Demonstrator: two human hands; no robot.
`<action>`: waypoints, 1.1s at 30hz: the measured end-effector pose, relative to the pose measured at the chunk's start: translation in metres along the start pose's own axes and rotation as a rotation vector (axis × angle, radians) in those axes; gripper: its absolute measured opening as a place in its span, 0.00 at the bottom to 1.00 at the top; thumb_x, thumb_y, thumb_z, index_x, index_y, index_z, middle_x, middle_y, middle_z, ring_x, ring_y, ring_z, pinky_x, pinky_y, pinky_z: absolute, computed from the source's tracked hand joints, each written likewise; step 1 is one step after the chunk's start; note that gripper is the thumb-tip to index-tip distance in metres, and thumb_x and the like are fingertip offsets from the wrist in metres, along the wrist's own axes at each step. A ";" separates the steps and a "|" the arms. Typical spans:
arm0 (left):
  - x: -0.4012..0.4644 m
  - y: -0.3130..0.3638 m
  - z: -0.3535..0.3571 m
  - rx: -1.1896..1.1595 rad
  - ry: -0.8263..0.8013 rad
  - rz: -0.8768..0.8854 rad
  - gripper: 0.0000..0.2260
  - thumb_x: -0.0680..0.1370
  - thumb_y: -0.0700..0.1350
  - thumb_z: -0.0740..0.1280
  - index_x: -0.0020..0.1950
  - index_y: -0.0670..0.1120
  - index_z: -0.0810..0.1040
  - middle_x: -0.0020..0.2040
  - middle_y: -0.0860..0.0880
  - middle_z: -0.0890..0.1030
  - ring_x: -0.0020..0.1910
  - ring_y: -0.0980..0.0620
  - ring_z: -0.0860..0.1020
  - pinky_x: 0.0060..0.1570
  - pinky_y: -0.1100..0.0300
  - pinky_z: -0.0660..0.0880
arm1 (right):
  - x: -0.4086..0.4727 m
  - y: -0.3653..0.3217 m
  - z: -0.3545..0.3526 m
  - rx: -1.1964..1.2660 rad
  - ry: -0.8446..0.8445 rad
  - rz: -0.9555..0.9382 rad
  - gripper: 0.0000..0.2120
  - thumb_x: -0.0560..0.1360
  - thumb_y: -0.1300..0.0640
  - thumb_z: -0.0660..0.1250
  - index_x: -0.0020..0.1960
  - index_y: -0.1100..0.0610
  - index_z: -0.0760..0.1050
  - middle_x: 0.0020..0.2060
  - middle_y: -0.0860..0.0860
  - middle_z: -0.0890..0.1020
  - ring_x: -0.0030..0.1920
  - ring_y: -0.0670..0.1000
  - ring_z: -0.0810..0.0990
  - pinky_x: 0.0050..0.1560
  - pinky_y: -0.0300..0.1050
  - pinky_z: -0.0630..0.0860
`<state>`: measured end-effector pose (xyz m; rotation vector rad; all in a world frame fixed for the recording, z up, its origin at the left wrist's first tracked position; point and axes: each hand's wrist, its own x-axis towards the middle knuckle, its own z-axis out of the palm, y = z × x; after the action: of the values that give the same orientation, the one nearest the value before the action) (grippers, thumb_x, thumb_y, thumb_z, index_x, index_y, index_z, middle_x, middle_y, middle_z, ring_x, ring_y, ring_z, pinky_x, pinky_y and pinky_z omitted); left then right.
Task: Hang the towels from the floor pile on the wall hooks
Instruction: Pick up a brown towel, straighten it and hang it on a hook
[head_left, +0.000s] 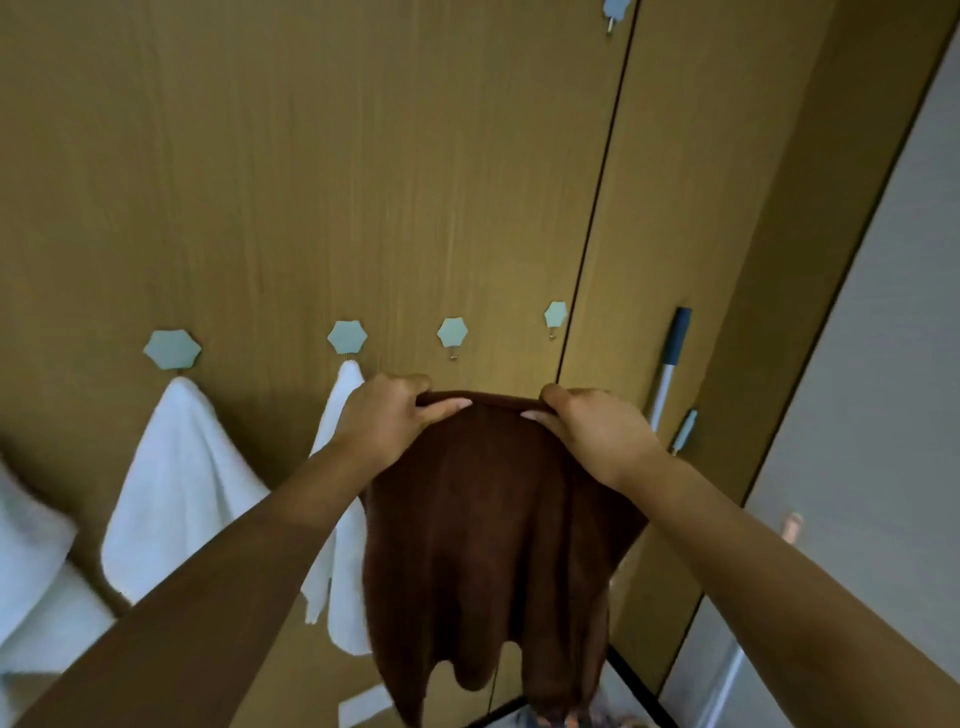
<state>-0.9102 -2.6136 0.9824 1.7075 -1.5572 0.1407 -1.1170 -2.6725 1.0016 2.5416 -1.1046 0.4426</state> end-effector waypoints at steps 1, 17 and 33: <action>0.006 -0.003 0.006 -0.006 0.011 -0.025 0.23 0.73 0.58 0.67 0.38 0.37 0.75 0.30 0.50 0.64 0.37 0.49 0.70 0.45 0.54 0.73 | 0.008 0.004 0.008 0.018 0.016 -0.005 0.18 0.80 0.42 0.50 0.48 0.56 0.68 0.40 0.54 0.80 0.41 0.56 0.79 0.36 0.45 0.68; 0.127 -0.070 0.100 -0.027 0.106 -0.148 0.19 0.75 0.59 0.65 0.31 0.47 0.74 0.27 0.49 0.75 0.30 0.52 0.74 0.33 0.59 0.70 | 0.157 0.057 0.103 0.102 0.068 0.079 0.28 0.78 0.35 0.46 0.49 0.55 0.75 0.33 0.49 0.74 0.39 0.51 0.77 0.37 0.44 0.71; 0.156 -0.080 0.127 0.167 0.035 -0.485 0.23 0.74 0.62 0.63 0.28 0.47 0.69 0.28 0.50 0.72 0.34 0.48 0.75 0.33 0.59 0.67 | 0.228 0.078 0.152 0.330 -0.041 0.084 0.24 0.75 0.36 0.57 0.43 0.56 0.76 0.35 0.50 0.78 0.40 0.51 0.77 0.33 0.41 0.66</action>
<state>-0.8567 -2.8207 0.9480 2.1511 -1.0902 0.0523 -1.0044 -2.9321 0.9722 2.8028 -1.2463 0.6450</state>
